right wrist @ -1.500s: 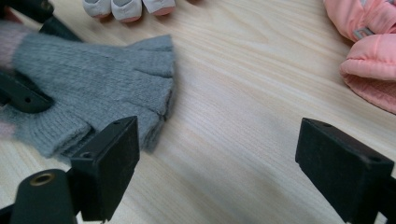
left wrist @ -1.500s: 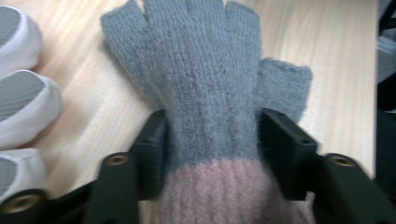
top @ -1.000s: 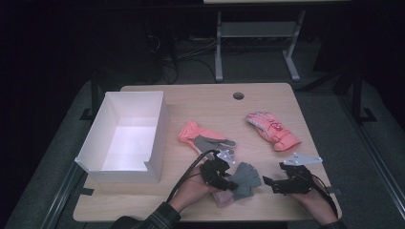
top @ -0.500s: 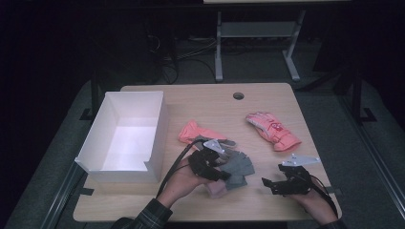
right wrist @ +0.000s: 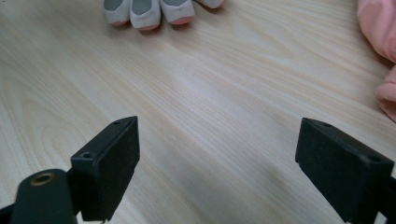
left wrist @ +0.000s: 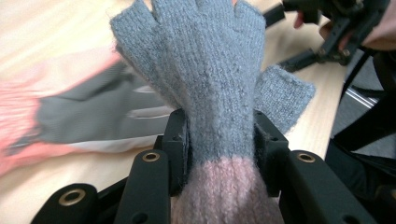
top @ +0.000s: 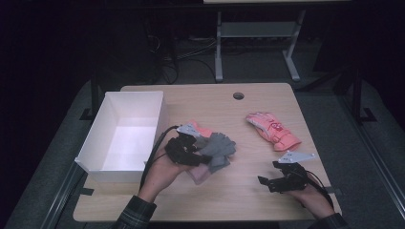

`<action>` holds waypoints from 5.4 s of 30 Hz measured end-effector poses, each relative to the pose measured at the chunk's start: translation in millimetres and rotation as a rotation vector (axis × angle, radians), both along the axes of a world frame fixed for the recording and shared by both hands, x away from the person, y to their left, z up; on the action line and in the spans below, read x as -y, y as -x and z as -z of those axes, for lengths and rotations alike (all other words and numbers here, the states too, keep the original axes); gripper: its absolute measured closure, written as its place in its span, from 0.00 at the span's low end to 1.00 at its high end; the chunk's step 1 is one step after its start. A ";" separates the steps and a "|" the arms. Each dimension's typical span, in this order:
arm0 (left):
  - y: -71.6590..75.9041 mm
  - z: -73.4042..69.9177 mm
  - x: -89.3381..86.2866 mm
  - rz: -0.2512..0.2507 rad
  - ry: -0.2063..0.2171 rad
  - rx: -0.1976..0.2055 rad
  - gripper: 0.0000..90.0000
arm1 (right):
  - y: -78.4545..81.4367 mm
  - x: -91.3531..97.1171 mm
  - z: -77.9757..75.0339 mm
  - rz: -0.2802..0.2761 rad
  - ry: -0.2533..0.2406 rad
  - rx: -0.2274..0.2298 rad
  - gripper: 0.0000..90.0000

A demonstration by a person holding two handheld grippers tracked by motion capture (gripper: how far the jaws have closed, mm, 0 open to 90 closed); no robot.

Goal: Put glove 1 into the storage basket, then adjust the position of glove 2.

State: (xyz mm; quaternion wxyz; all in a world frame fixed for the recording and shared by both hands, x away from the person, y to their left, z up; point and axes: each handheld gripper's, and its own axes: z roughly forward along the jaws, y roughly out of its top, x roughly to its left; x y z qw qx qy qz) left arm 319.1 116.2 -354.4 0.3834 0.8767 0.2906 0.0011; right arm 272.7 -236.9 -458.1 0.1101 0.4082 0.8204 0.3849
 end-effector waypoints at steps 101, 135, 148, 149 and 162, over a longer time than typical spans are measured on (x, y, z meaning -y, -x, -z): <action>-83.2 -0.9 -191.8 -0.626 -0.207 0.042 0.23 | 3.0 -2.6 2.3 -0.018 0.003 -0.015 0.15; -60.8 -30.5 -10.3 -0.254 -0.087 0.129 0.86 | 6.3 -3.2 0.2 -0.025 -0.001 -0.007 0.15; -76.7 25.5 25.6 -0.256 -0.158 0.098 1.00 | 7.1 -1.9 -0.2 -0.028 -0.005 -0.005 0.15; -78.9 30.3 25.7 -0.257 -0.161 0.090 1.00 | 7.2 -1.7 -0.2 -0.028 -0.006 -0.006 0.15; -92.6 77.2 22.3 -0.255 -0.203 -0.005 1.00 | 7.5 1.2 0.9 -0.022 -0.002 -0.009 0.15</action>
